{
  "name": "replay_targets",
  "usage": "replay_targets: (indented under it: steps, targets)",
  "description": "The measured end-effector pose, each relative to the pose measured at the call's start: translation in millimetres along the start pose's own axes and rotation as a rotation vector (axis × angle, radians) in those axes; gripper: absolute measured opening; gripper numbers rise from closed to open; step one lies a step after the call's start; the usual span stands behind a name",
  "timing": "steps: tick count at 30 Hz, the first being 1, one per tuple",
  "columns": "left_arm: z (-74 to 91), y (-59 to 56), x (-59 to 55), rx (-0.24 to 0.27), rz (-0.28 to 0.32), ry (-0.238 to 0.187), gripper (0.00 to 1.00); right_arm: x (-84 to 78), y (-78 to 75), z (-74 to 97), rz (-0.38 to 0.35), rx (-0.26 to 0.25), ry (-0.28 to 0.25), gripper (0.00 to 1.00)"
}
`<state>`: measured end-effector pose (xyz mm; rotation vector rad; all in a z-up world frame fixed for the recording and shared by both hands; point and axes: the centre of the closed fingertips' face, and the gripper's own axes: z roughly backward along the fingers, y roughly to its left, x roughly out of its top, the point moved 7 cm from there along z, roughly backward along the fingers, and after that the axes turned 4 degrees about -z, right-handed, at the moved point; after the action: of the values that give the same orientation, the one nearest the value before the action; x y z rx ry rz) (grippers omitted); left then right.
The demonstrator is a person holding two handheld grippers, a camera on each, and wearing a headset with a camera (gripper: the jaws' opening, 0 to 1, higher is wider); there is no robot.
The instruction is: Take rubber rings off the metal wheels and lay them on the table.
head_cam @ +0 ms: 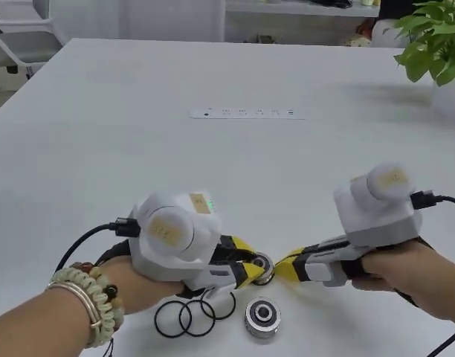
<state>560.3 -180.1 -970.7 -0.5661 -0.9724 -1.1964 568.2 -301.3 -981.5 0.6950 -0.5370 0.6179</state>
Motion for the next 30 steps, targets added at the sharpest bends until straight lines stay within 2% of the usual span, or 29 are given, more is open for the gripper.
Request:
replay_targets:
  steps: [3,5,12,13,14,15,16,18,30]
  targets:
    - [0.0,-0.1,0.1,0.0,-0.001,0.0,0.13,-0.7,0.3,1.0,-0.032,0.01,-0.003,0.0]
    - [0.0,-0.3,0.2,-0.001,-0.001,0.0,0.13,-1.6,1.3,1.0,-0.126,0.019,-0.002,0.0]
    - [0.5,-0.1,-0.1,-0.002,0.0,-0.006,0.13,-1.6,-0.1,4.6,-0.236,0.041,-0.029,0.0]
    - [0.4,-0.1,-0.1,-0.002,0.001,-0.007,0.13,4.4,1.9,6.3,-0.265,0.07,-0.081,0.0]
    - [0.4,0.0,-0.3,-0.002,0.004,-0.008,0.13,7.4,2.8,7.7,-0.3,0.102,-0.091,0.0]
    - [0.5,0.5,-0.6,0.0,0.006,-0.011,0.13,4.5,0.7,6.4,-0.285,0.071,-0.069,0.0]
    - [0.5,0.3,-0.8,-0.002,0.011,-0.015,0.13,3.7,3.2,5.4,-0.268,0.069,-0.069,0.0]
    - [0.7,-0.1,-0.8,-0.002,0.014,-0.019,0.13,4.9,6.9,4.6,-0.288,0.085,-0.069,0.0]
    - [0.9,-0.9,-1.7,0.007,0.0,-0.016,0.12,9.3,17.7,2.3,-0.24,0.08,-0.061,0.0]
